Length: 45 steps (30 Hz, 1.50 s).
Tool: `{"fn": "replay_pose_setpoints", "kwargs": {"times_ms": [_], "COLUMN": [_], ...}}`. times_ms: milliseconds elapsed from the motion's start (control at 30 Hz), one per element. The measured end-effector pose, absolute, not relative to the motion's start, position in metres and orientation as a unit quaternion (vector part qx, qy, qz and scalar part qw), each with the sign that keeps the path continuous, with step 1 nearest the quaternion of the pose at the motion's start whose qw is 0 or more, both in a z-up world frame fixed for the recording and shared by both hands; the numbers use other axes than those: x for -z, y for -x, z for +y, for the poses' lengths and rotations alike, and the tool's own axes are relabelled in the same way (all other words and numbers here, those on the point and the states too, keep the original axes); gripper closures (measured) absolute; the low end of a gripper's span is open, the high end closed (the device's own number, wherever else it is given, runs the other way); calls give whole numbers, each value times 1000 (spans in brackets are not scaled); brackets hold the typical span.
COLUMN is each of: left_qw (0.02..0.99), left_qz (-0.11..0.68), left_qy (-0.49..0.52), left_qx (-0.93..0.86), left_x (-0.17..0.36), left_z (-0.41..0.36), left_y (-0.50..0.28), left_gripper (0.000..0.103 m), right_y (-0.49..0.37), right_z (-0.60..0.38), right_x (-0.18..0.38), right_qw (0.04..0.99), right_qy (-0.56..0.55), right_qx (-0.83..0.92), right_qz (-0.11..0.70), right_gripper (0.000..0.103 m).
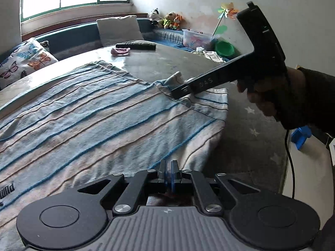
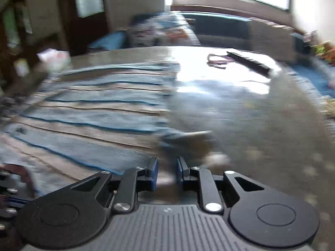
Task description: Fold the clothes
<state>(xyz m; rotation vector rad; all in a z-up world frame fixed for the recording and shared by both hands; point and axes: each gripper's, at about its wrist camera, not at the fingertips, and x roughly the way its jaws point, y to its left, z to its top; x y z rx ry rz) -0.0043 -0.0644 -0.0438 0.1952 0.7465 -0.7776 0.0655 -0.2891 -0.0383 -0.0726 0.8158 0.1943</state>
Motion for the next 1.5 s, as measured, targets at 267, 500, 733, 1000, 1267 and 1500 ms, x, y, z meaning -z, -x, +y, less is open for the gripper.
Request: {"fn": "replay_pose_setpoints", "kwargs": {"times_ms": [267, 500, 733, 1000, 1267, 1500], "left_qw": [849, 848, 850, 843, 852, 850], "left_qz": [356, 354, 341, 352, 350, 355], "left_qy": [-101, -105, -101, -110, -100, -107], "left_qx": [377, 381, 389, 393, 376, 373], "left_x": [43, 40, 30, 37, 33, 36], "left_z": [-68, -71, -85, -103, -109, -112], "left_y": [5, 7, 5, 3, -3, -1], "left_gripper": [99, 99, 98, 98, 98, 98], "right_y": [-79, -86, -51, -37, -12, 0], "right_z": [-294, -304, -309, -332, -354, -355], "right_x": [33, 37, 27, 38, 41, 43], "right_qw": [925, 924, 930, 923, 922, 924], "right_qy": [17, 31, 48, 35, -35, -55], "right_qx": [-96, -53, -73, -16, 3, 8], "right_qz": [368, 377, 357, 384, 386, 377], "right_gripper": [85, 86, 84, 81, 68, 86]}}
